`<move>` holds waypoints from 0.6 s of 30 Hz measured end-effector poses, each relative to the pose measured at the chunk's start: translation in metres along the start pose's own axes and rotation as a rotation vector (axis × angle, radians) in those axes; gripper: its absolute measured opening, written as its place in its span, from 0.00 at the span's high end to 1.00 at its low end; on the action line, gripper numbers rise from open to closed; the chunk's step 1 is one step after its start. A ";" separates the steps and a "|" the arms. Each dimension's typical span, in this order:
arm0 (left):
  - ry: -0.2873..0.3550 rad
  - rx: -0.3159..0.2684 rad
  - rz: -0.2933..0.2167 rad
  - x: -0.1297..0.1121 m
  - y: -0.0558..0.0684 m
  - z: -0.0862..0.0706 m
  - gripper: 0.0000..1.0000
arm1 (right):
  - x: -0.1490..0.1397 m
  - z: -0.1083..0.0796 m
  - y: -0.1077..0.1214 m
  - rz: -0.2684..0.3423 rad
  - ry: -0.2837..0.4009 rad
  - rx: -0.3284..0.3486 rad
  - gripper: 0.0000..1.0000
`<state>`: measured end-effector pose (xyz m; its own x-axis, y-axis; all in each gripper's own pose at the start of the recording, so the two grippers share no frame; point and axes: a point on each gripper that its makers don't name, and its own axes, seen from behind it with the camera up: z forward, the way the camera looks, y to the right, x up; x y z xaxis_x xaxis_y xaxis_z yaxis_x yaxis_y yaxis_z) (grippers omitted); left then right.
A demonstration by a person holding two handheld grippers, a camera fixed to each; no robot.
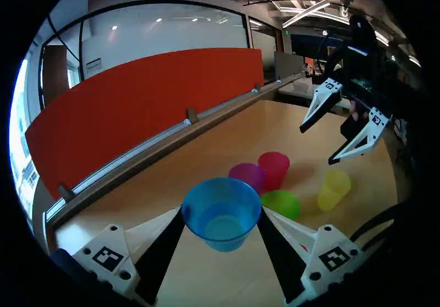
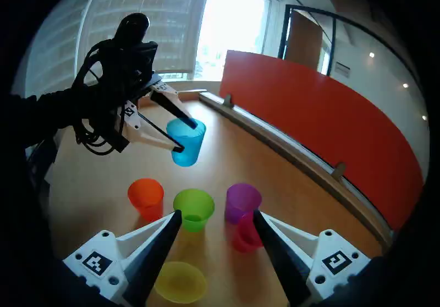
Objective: Pour water
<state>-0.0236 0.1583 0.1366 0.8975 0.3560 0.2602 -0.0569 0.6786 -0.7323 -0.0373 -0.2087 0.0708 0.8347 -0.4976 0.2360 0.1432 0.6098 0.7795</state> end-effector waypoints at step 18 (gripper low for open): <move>0.155 0.054 -0.059 0.055 -0.010 -0.042 0.12 | 0.009 -0.002 -0.004 -0.018 0.001 -0.001 0.00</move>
<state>0.0447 0.1436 0.1317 0.9565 0.2139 0.1983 -0.0218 0.7302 -0.6828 -0.0287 -0.2143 0.0688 0.8324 -0.5078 0.2219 0.1581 0.6014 0.7832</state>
